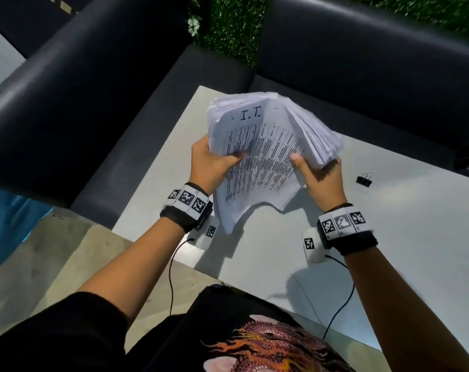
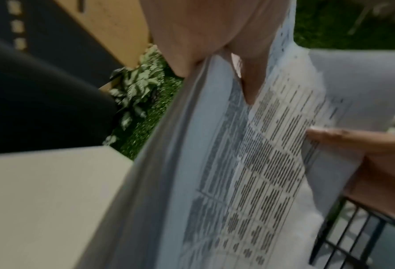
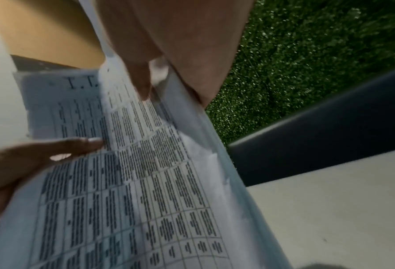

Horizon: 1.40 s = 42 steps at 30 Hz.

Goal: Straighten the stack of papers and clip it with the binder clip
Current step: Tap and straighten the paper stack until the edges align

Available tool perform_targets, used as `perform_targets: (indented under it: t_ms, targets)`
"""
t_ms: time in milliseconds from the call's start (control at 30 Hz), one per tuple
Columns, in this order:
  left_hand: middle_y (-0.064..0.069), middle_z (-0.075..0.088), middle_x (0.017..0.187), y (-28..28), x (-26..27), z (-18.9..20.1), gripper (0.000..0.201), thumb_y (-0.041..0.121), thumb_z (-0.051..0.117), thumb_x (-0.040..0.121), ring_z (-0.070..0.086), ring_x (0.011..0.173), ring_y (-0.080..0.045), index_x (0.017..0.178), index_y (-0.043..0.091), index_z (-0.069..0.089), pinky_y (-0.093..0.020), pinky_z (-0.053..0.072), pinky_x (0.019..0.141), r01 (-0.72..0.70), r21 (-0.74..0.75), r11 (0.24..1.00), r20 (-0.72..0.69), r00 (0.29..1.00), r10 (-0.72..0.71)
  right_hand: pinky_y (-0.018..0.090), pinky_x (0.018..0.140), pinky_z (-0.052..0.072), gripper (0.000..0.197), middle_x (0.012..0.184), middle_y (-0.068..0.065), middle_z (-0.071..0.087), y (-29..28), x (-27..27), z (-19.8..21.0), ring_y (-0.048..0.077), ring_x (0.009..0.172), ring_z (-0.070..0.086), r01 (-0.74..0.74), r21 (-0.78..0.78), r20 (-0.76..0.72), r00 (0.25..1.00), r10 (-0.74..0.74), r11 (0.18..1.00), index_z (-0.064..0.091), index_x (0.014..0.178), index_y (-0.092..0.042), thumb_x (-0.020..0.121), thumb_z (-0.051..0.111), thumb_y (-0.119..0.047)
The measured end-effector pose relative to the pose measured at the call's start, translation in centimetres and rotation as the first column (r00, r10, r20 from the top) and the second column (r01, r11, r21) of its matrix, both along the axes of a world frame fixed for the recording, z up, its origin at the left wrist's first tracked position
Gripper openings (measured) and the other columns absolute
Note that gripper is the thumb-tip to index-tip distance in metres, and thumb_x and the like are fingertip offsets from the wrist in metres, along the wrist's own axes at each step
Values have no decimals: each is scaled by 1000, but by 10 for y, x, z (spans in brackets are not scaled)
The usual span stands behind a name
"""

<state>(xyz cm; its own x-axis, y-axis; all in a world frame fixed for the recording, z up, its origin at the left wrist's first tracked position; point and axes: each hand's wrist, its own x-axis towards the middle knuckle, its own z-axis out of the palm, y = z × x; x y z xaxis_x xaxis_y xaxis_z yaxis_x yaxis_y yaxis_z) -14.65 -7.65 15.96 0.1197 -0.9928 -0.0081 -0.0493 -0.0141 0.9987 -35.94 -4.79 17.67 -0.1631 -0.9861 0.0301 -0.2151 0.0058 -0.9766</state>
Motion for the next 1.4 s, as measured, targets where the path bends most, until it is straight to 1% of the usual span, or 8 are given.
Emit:
perform_targets:
  t_ms: [200, 367, 467, 633, 833, 1000, 1167, 1400]
  targets:
    - [-3, 67, 94, 9, -7, 4, 43, 2, 81, 70, 68, 83, -4, 109, 1, 63, -19, 58, 64, -82, -137, 987, 4, 997, 83, 17, 79, 52, 24, 92, 1, 65, 11, 16, 3, -5, 80, 63, 185, -125, 61, 982, -179, 975, 60, 107, -3, 85, 67, -5]
    - [6, 58, 94, 19, 10, -19, 42, -13, 71, 70, 61, 89, 6, 107, -6, 52, -17, 54, 79, -40, -112, 993, 66, 997, 48, 9, 80, 49, 45, 101, -13, 62, 31, 11, -32, -18, 86, 59, -24, 92, 22, 1000, 22, 995, 54, 120, -5, 79, 67, 5]
    - [11, 58, 88, 13, 15, -16, 34, -12, 53, 73, 58, 83, -1, 104, 3, 53, -34, 53, 79, 40, -104, 994, -13, 999, -42, 7, 80, 46, 43, 92, -26, 66, 27, 6, -27, -13, 90, 60, -39, 9, 15, 999, 39, 999, 55, 107, -20, 77, 62, 11]
    - [5, 51, 84, 5, 27, 0, 24, 2, 52, 76, 50, 75, -5, 96, 14, 47, -17, 44, 68, 158, -135, 978, -40, 986, -165, 20, 90, 48, 43, 102, -11, 64, 19, -5, -13, 6, 101, 61, -123, -123, -24, 992, 121, 985, 55, 108, -27, 81, 68, 4]
    - [2, 54, 89, -2, 35, 5, 16, 6, 53, 90, 56, 84, -10, 98, 20, 49, -24, 50, 74, 289, -148, 946, -19, 955, -295, 11, 76, 49, 37, 85, -23, 70, 10, -15, -5, -5, 85, 63, -83, -62, -2, 997, 83, 995, 64, 95, -22, 76, 70, 9]
    - [3, 53, 89, -2, 33, 5, 20, 5, 53, 90, 55, 83, -10, 96, 23, 49, -25, 51, 74, 272, -146, 951, 20, 962, -273, 18, 86, 52, 46, 108, -1, 64, 7, -24, 12, 10, 99, 61, -225, -96, 11, 974, 227, 970, 58, 114, -19, 77, 73, 4]
    - [1, 52, 91, 1, 32, 4, 19, 4, 51, 91, 55, 85, -12, 98, 21, 47, -24, 51, 74, 303, -152, 941, -8, 951, -308, 17, 80, 49, 28, 86, -21, 70, 2, -22, 8, 0, 85, 62, -115, -104, -40, 993, 112, 988, 67, 93, -25, 82, 67, 0]
    - [7, 49, 85, 0, 20, 15, 13, -2, 52, 92, 52, 75, 6, 96, 8, 45, -13, 46, 68, 103, -225, 969, 73, 993, -89, 8, 76, 47, 20, 81, -31, 68, -2, -10, 24, -10, 80, 61, 8, -180, -51, 999, -17, 984, 67, 102, -13, 85, 64, -1]
